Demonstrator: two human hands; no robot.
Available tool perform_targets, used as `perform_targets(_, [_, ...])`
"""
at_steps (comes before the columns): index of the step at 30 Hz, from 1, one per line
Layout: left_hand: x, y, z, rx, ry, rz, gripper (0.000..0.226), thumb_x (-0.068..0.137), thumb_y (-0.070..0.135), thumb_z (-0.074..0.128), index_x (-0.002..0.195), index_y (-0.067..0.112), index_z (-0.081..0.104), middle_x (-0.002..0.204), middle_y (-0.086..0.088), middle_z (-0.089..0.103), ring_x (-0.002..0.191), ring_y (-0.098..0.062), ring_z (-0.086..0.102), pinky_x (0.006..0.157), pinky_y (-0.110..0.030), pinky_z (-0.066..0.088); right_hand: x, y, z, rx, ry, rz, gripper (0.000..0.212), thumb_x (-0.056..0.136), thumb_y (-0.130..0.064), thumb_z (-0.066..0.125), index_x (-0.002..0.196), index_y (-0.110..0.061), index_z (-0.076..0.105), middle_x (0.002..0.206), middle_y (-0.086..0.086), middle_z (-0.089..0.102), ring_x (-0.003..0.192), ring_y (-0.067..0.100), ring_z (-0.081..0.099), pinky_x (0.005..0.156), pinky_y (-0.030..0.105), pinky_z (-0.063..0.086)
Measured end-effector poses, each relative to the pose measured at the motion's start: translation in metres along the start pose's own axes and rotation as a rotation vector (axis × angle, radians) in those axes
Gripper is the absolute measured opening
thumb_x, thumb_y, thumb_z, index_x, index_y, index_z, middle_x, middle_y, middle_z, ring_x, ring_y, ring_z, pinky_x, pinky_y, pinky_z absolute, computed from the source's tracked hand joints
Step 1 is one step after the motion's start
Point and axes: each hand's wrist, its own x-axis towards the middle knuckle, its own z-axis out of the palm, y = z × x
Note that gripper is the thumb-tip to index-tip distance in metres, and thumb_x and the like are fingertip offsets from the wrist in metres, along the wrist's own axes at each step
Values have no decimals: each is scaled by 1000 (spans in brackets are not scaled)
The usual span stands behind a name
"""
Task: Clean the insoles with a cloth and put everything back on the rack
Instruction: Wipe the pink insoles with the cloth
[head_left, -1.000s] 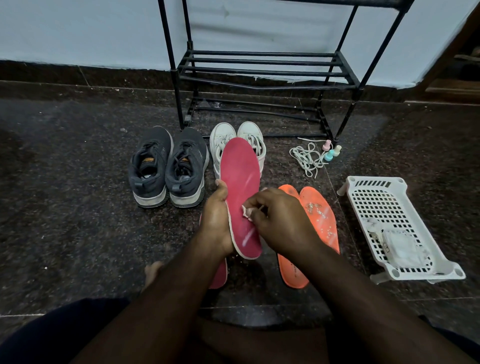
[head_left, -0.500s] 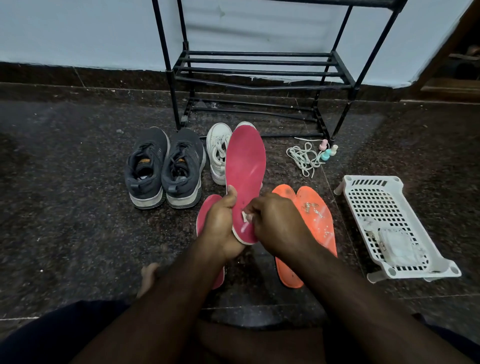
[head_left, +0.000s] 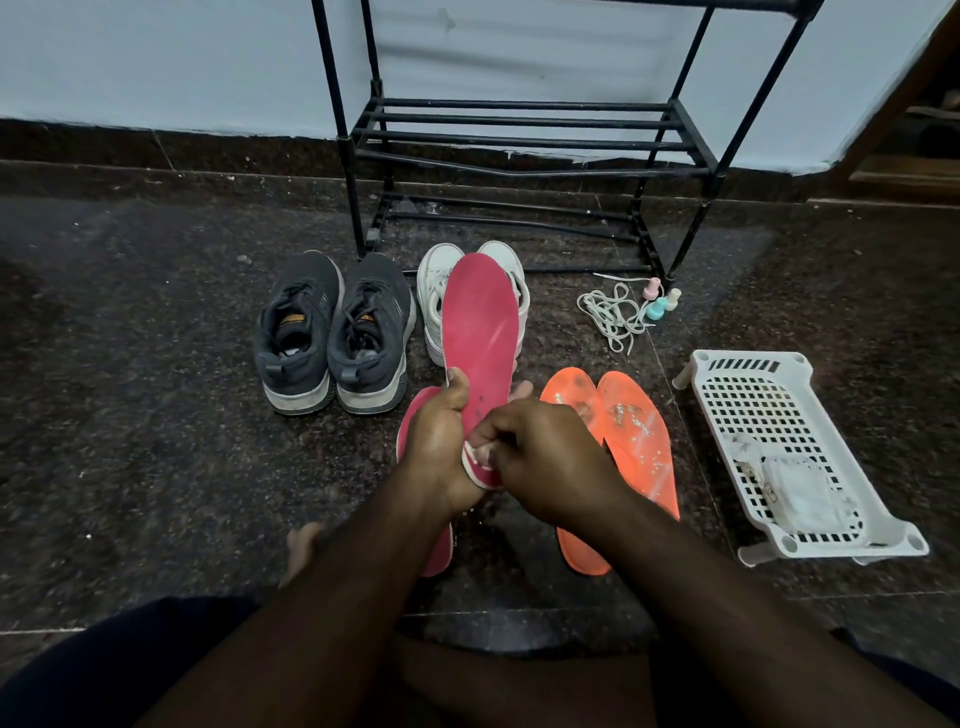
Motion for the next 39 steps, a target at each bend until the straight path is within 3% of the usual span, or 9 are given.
perform_targets(3, [-2,-1,0,-32,-34,15,59,106,48,31,113,-2,63,102,-19,72,92,-30,70,95,-43,47,6,9,-1,-49,135,-10,17,77,-4,63,83,-16,73,85,2,67,83,21,62,75,33,46])
perform_targets(9, [0,4,-1,-14,10,-28,69,102,56,34,122,-5,59,127,-20,66,118,-34,61,103,-49,44,-2,-6,5,21,-1,-15,13,82,-10,61,83,-17,72,80,-1,71,77,15,64,74,31,47])
perform_targets(15, [-1,3,0,-60,-15,-2,59,106,47,30,107,-2,62,82,-16,72,66,-22,68,77,-32,51,5,9,-3,-63,158,-79,16,82,-14,63,93,-20,72,89,-1,63,84,18,61,73,36,49])
perform_targets(19, [1,2,-2,-22,-36,-30,66,105,51,31,117,-3,67,114,-20,70,101,-29,65,97,-41,45,3,1,0,-110,21,-149,25,69,-11,52,83,-15,73,85,3,63,78,22,61,69,35,49])
perform_targets(21, [3,4,-3,-17,-20,-40,73,104,54,31,101,-5,74,115,-21,70,104,-28,62,96,-42,44,2,-2,-2,-91,-33,-185,29,66,-9,48,79,-14,74,78,4,66,74,20,61,70,30,47])
perform_targets(24, [4,5,-4,-44,-25,-33,68,104,55,31,113,-3,66,125,-20,67,109,-31,62,110,-45,37,1,1,-7,-34,-27,-204,27,64,-7,49,75,-11,74,75,4,67,71,16,60,66,16,37])
perform_targets(31, [-3,4,1,-46,-20,-38,70,104,54,32,105,-6,67,113,-23,71,96,-34,70,82,-47,48,-1,-3,-2,14,-13,-119,13,77,-8,63,81,-17,72,83,-3,68,78,10,60,75,25,46])
perform_targets(35, [2,4,0,-62,-8,-39,67,104,55,33,115,-4,62,130,-25,63,108,-34,64,90,-48,49,-4,0,1,78,47,-89,20,75,-3,64,85,-20,68,77,-7,69,69,7,59,63,20,41])
perform_targets(39, [2,3,-1,-77,-53,-24,64,105,52,29,118,0,63,116,-25,69,106,-32,66,103,-47,45,1,-3,4,-25,143,-145,22,78,-23,39,77,-13,59,72,2,62,67,17,51,64,25,30])
